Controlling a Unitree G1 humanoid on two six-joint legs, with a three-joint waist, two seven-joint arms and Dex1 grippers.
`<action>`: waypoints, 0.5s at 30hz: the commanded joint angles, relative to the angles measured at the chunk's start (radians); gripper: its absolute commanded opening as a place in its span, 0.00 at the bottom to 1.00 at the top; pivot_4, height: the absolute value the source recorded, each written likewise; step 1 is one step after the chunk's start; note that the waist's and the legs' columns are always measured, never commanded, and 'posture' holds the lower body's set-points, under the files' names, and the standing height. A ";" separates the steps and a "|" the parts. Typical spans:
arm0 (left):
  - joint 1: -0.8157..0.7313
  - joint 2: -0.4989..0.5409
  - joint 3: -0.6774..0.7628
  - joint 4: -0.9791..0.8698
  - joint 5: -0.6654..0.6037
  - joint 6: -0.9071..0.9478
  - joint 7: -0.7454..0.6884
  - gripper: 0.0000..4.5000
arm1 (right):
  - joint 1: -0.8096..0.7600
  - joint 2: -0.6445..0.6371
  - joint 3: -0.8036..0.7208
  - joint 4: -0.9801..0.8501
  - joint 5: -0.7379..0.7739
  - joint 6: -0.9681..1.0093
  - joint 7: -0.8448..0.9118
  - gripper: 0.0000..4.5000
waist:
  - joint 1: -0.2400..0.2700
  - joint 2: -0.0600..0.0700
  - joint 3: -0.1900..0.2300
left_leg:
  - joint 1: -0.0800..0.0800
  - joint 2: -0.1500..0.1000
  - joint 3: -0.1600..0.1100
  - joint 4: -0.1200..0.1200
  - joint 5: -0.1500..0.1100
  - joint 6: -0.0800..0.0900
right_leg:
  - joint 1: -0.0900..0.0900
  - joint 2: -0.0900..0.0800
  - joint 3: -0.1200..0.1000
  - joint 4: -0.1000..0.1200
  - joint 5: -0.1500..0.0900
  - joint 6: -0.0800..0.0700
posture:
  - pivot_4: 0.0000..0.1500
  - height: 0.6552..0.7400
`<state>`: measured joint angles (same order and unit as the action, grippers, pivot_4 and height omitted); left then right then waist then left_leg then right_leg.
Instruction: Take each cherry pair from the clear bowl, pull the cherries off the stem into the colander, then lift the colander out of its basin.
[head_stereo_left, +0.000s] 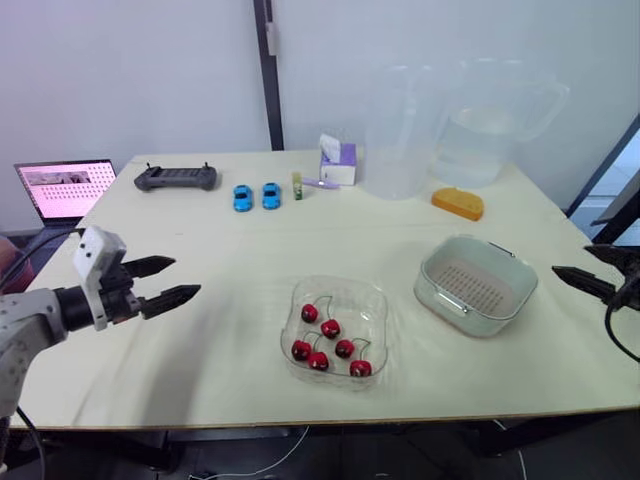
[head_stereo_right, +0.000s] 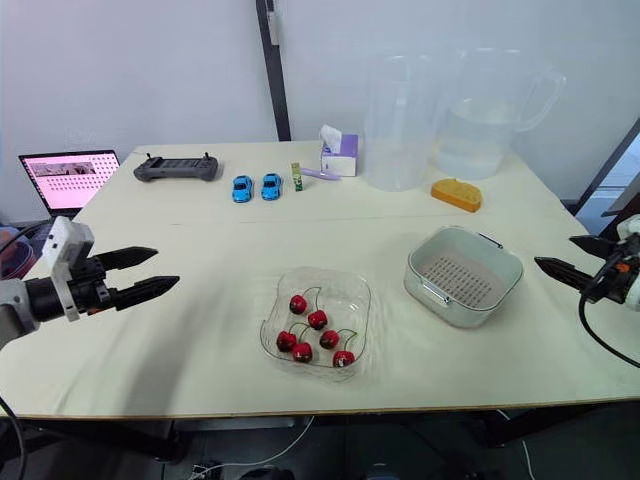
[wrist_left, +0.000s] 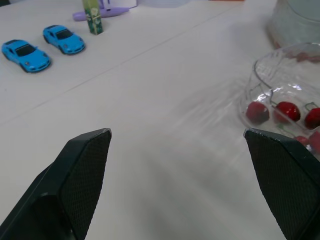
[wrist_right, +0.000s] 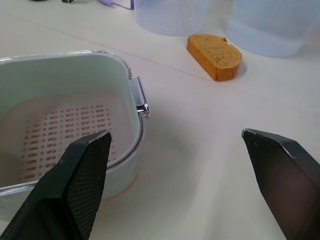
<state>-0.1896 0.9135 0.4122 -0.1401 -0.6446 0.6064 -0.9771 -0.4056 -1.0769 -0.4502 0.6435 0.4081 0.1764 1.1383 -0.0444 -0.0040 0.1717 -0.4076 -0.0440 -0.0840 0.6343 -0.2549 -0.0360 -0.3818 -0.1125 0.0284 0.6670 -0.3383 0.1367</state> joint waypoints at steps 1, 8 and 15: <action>-0.017 -0.015 0.074 0.009 -0.074 0.051 0.027 0.99 | -0.027 -0.009 -0.007 0.010 -0.018 -0.060 -0.018 1.00 | 0.000 0.000 0.000 | 0.000 0.000 0.000 0.000 0.000 0.000 | 0.000 0.000 0.000 0.000 0.000 0.000 | 1.00 0.97; -0.028 -0.020 0.031 0.028 -0.009 -0.011 0.040 0.99 | -0.014 0.013 -0.026 0.065 0.004 -0.102 0.009 1.00 | 0.003 0.000 0.000 | 0.000 -0.001 0.000 0.002 0.000 0.000 | 0.002 0.000 -0.001 0.000 0.000 0.000 | 1.00 0.97; -0.025 -0.023 0.013 0.022 -0.003 -0.023 0.032 0.99 | -0.031 0.017 -0.035 0.101 0.025 -0.110 0.047 1.00 | 0.000 0.000 0.000 | 0.000 0.000 0.000 0.002 0.000 0.000 | 0.002 0.000 -0.001 0.000 0.000 0.000 | 1.00 0.97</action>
<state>-0.2040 0.8853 0.4093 -0.0992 -0.6448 0.6017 -0.9423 -0.4157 -1.0495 -0.4482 0.7517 0.4078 0.0803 1.1725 -0.0441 -0.0041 0.1716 -0.4074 -0.0444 -0.0842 0.6359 -0.2548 -0.0362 -0.3802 -0.1125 0.0277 0.6670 -0.3383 0.1368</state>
